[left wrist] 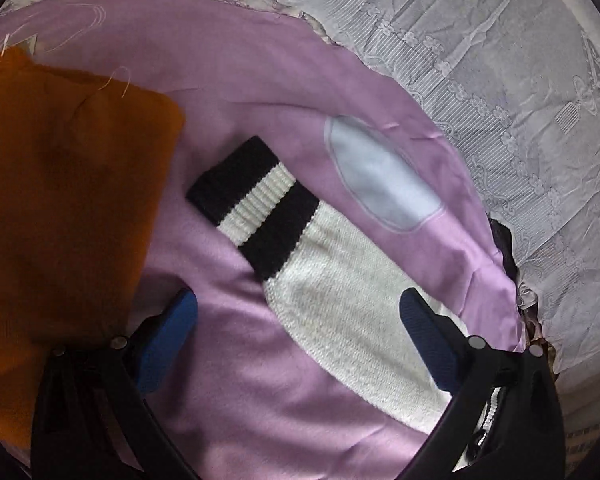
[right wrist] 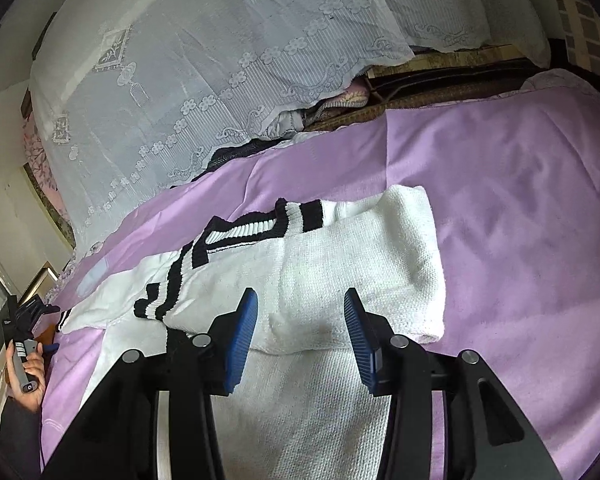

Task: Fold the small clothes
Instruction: 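Grasp the other striped cuff with the left gripper and fold it across the body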

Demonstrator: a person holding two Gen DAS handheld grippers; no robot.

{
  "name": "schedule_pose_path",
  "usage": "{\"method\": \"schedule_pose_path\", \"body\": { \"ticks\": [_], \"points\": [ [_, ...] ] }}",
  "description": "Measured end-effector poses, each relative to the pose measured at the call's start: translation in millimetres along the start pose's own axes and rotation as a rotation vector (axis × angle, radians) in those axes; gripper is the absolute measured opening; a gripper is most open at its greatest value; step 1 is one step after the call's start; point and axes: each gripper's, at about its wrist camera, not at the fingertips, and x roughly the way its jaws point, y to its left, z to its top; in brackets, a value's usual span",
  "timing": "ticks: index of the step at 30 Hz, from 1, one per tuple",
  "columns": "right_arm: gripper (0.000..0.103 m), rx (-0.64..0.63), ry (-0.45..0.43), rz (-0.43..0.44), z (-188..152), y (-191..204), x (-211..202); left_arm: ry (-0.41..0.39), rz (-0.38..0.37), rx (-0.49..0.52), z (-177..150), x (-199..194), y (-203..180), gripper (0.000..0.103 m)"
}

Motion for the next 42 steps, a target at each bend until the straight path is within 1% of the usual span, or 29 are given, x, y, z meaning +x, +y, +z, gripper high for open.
{"method": "schedule_pose_path", "body": {
  "ticks": [2,4,5,7,8,9,10,12,15,22,27,30,33,36,40,42],
  "points": [
    [0.045,0.021,0.014,0.004,-0.8,-4.2,2.7,-0.011,-0.006,-0.008,4.2,5.4,-1.2,0.098],
    [0.045,0.043,0.024,0.008,-1.3,-8.2,4.7,-0.023,-0.015,-0.005,7.7,9.7,-4.5,0.095],
    [0.045,0.055,0.030,0.010,-1.6,-10.0,6.1,-0.028,-0.013,-0.002,8.9,10.5,-5.2,0.091],
    [0.046,0.070,0.043,0.015,-2.1,-13.0,8.7,-0.040,-0.001,0.006,13.4,11.8,-5.0,0.078],
    [0.046,0.077,0.049,0.018,-2.2,-14.2,10.1,-0.037,-0.009,0.017,16.1,14.5,-6.2,0.058],
    [0.046,0.082,0.055,0.021,-2.4,-15.3,11.1,-0.015,-0.026,0.024,19.2,19.7,-6.1,0.035],
    [0.046,0.086,0.059,0.022,-2.6,-16.0,12.2,0.006,-0.035,0.014,21.7,23.9,-2.0,0.031],
    [0.046,0.091,0.066,0.024,-2.8,-17.0,13.5,0.012,-0.068,-0.021,21.7,25.3,5.8,0.030],
    [0.047,0.094,0.075,0.024,-3.2,-17.4,15.2,-0.004,-0.095,-0.007,21.3,17.0,1.9,0.028],
    [0.050,0.090,0.080,0.024,-3.1,-16.9,16.8,-0.064,-0.070,0.094,12.3,-9.8,-22.5,0.026],
    [0.052,0.085,0.085,0.024,-3.2,-16.5,17.3,-0.106,-0.058,0.229,-6.5,-32.9,-60.4,0.024],
    [0.052,0.085,0.086,0.022,-3.4,-16.2,17.7,-0.115,-0.059,0.323,-27.5,-39.9,-91.0,0.023],
    [0.052,0.082,0.088,0.018,-3.3,-15.9,17.6,-0.099,-0.076,0.428,-55.2,-39.5,-124.0,0.022],
    [0.052,0.074,0.088,0.009,-3.4,-13.9,17.6,-0.089,-0.093,0.535,-87.9,-39.6,-155.6,0.022],
    [0.052,0.076,0.093,0.008,-3.7,-13.4,18.7,-0.082,-0.095,0.684,-133.2,-38.1,-197.9,0.021],
    [0.052,0.082,0.095,0.011,-3.5,-13.8,19.3,-0.085,-0.093,0.736,-153.3,-36.5,-216.8,0.021]
  ]
}}
